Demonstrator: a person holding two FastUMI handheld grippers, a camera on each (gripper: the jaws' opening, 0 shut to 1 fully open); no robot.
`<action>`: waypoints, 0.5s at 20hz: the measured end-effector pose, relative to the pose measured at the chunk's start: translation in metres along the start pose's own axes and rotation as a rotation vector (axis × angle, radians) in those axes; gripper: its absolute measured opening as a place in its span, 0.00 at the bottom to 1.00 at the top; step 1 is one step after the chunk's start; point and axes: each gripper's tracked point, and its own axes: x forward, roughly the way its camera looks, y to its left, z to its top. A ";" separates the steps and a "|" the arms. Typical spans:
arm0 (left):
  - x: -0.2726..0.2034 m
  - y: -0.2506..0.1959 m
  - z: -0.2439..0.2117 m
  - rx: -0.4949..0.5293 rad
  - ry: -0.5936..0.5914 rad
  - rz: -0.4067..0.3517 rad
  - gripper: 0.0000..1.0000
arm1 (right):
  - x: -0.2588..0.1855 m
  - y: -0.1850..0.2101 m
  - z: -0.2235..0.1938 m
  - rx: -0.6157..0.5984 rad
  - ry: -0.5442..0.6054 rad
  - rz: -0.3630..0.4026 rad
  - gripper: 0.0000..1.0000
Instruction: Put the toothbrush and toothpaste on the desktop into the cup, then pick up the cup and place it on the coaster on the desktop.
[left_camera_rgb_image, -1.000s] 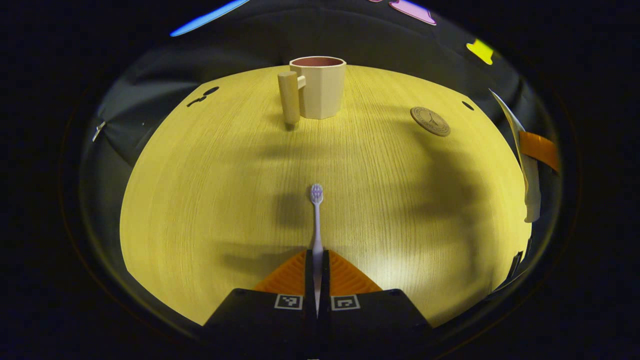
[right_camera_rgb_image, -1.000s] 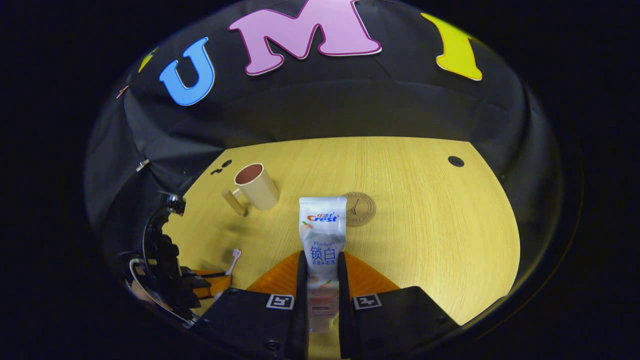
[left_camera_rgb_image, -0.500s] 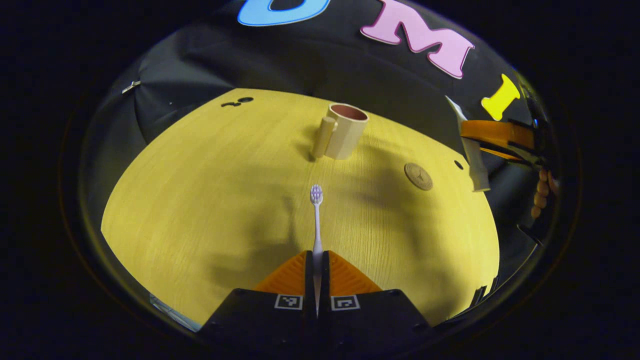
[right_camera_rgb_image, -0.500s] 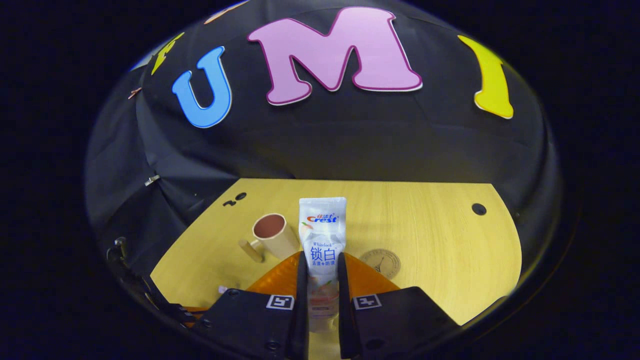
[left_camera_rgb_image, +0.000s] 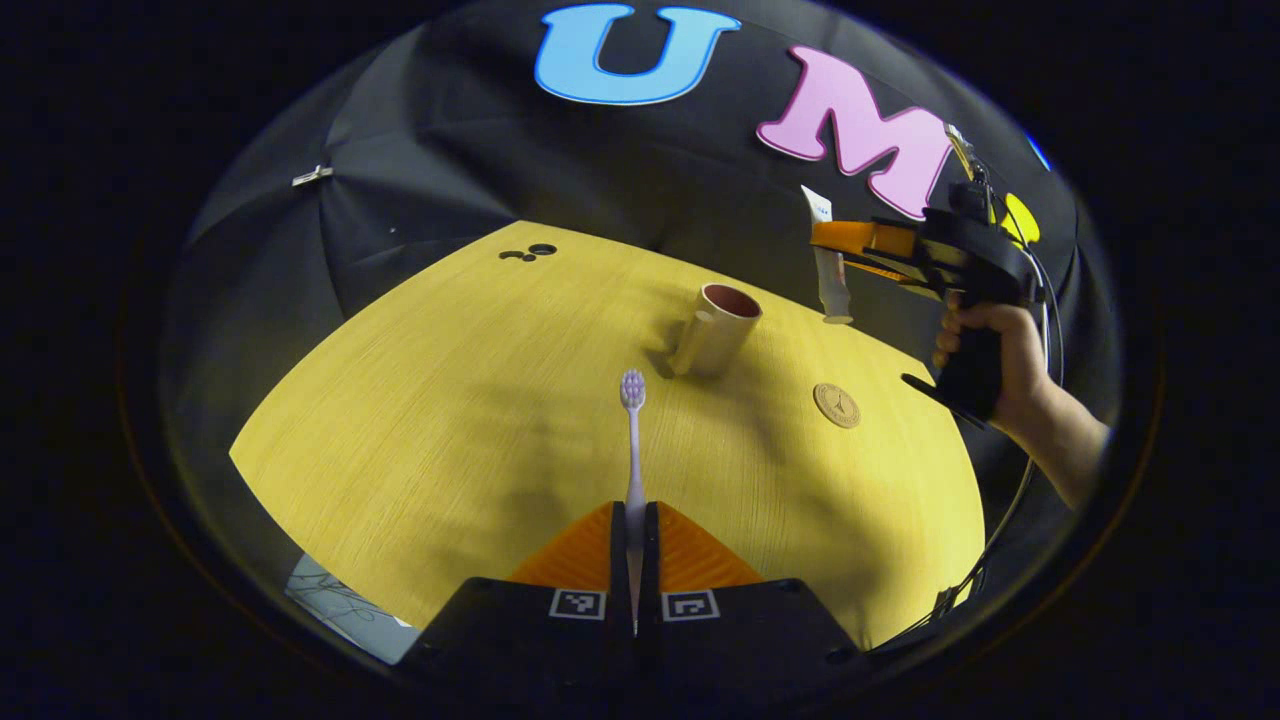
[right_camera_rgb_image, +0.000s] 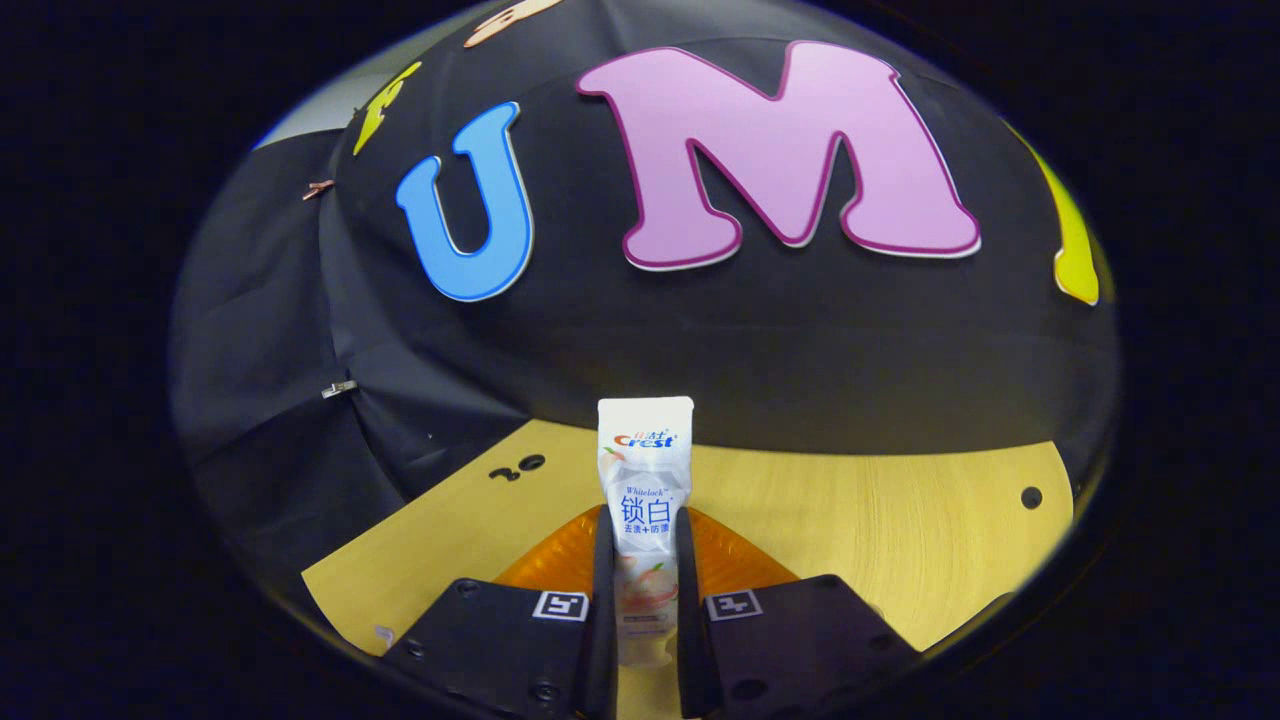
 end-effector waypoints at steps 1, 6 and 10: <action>-0.003 0.007 0.003 0.001 -0.021 0.015 0.06 | 0.010 0.004 0.005 -0.017 -0.025 0.008 0.28; -0.016 0.034 0.021 -0.040 -0.115 0.055 0.06 | 0.048 0.019 -0.001 -0.022 -0.063 0.033 0.28; -0.022 0.036 0.033 -0.033 -0.165 0.041 0.06 | 0.069 0.018 -0.018 -0.016 -0.059 0.026 0.27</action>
